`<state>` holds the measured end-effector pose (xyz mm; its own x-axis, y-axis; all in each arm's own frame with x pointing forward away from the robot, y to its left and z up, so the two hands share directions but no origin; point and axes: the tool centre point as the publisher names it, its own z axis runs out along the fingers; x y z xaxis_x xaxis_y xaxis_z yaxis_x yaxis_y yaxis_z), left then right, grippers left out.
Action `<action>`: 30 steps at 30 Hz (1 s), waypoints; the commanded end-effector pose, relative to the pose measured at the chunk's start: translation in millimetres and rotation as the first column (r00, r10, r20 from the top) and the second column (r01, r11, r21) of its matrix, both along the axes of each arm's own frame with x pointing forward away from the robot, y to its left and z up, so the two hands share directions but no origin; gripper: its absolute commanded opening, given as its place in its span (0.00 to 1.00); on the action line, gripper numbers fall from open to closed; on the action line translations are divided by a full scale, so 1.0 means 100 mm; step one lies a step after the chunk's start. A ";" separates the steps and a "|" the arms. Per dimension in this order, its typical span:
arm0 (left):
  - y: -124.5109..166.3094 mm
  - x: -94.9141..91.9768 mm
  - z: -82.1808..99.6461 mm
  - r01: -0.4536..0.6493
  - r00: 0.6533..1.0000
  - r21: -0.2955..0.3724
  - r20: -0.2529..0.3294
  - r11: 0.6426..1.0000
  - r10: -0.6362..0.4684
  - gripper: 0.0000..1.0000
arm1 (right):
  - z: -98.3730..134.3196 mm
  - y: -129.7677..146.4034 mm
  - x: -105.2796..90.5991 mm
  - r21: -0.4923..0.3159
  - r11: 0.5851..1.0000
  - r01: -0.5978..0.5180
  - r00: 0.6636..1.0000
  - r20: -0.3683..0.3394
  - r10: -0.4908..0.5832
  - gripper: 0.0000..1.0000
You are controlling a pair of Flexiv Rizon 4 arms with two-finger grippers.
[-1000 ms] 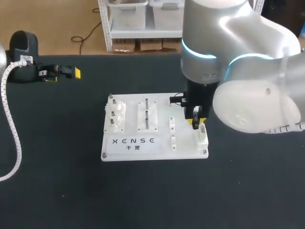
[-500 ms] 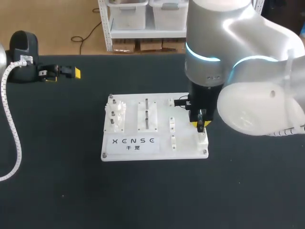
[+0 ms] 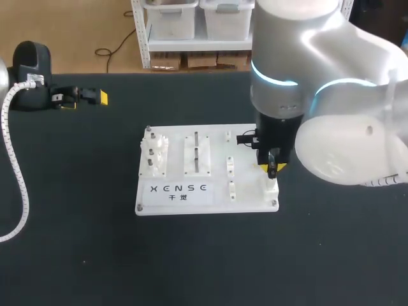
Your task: Insert the USB connector, Ethernet cable, and multi-pin plug into their matching sockets one by one.
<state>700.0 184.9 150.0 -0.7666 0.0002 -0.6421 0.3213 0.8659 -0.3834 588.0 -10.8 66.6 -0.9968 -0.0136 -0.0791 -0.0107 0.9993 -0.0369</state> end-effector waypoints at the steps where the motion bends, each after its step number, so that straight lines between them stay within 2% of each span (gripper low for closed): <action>1: 0.00 0.00 0.00 0.000 1.000 0.000 0.000 1.000 0.000 1.00 | -0.02 -0.01 0.00 -0.001 1.000 0.004 1.000 0.001 -0.004 0.00; 30: 0.00 0.00 0.00 0.000 1.000 0.000 0.000 1.000 0.000 1.00 | -0.07 0.01 0.04 0.004 1.000 0.013 1.000 -0.004 -0.013 0.00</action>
